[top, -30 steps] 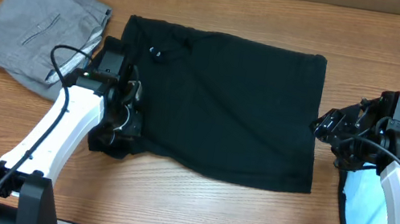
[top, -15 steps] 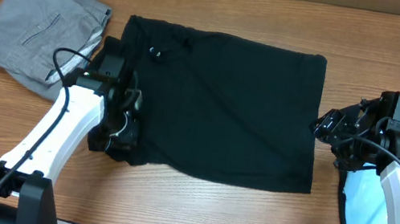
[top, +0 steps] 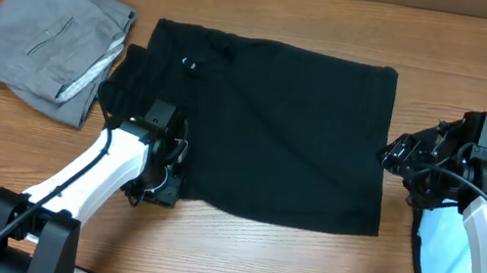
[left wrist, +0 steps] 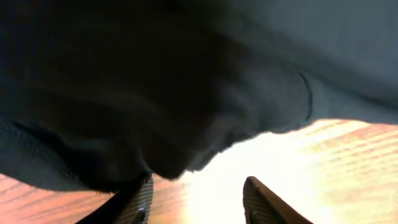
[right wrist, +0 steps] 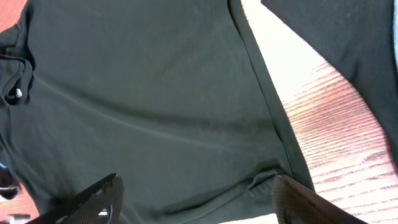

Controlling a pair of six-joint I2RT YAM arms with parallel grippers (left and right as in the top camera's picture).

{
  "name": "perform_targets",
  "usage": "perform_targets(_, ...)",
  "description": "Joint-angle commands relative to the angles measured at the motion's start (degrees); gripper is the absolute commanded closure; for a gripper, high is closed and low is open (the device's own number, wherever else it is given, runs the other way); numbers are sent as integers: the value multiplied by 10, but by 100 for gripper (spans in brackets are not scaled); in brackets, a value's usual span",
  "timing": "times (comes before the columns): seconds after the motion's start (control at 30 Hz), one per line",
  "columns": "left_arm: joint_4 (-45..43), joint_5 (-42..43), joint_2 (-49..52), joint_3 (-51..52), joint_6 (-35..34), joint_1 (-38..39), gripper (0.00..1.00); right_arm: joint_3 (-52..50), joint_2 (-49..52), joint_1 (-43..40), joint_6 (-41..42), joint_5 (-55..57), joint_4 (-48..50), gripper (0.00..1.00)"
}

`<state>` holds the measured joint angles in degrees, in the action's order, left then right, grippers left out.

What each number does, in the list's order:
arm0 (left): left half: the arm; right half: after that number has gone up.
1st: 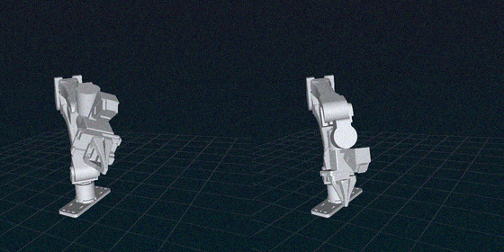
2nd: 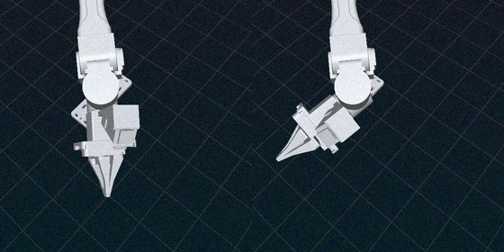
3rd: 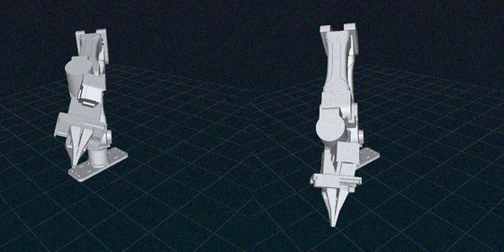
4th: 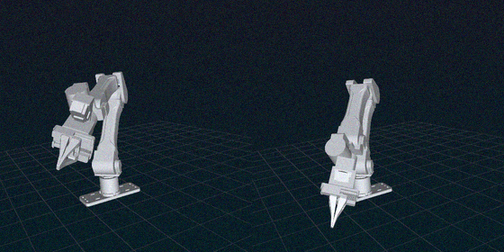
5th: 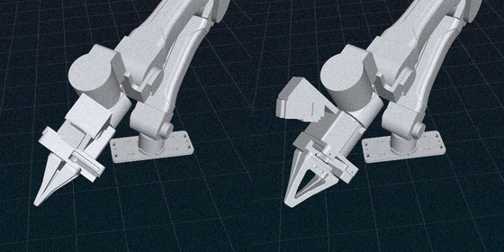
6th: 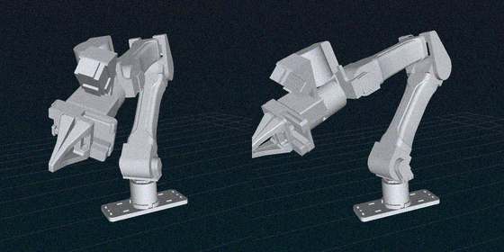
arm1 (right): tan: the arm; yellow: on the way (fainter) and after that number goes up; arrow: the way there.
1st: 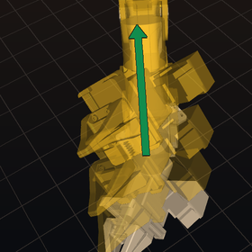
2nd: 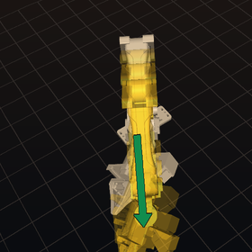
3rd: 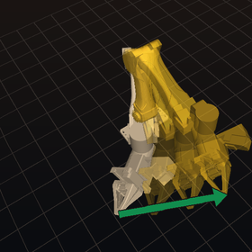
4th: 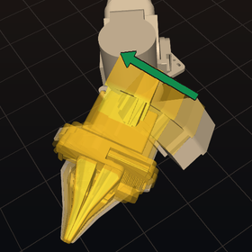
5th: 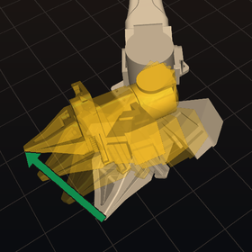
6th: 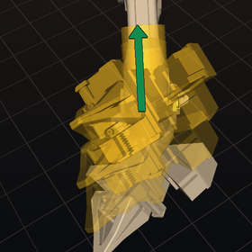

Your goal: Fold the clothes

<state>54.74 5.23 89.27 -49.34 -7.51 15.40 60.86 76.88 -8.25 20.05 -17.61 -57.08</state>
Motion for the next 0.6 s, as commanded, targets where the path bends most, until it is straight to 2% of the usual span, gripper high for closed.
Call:
perform_targets(0.0,-24,-25,0,12,-9,3,55,10,-5,-2,-6,-1,2,20)
perform_targets(0.07,-44,-24,0,16,-9,3,61,10,-5,-2,-6,-1,2,20)
perform_targets(0.23,-61,6,0,17,-15,3,70,10,-5,-2,-6,-1,-1,20)
perform_targets(0.37,-66,7,0,17,-15,4,71,10,-5,-2,-6,0,0,20)
perform_targets(0.53,-52,52,0,17,-15,4,96,10,-5,-2,-6,0,-1,20)
perform_targets(0.57,-42,67,0,16,-15,4,96,10,-5,-2,-6,0,-1,20)
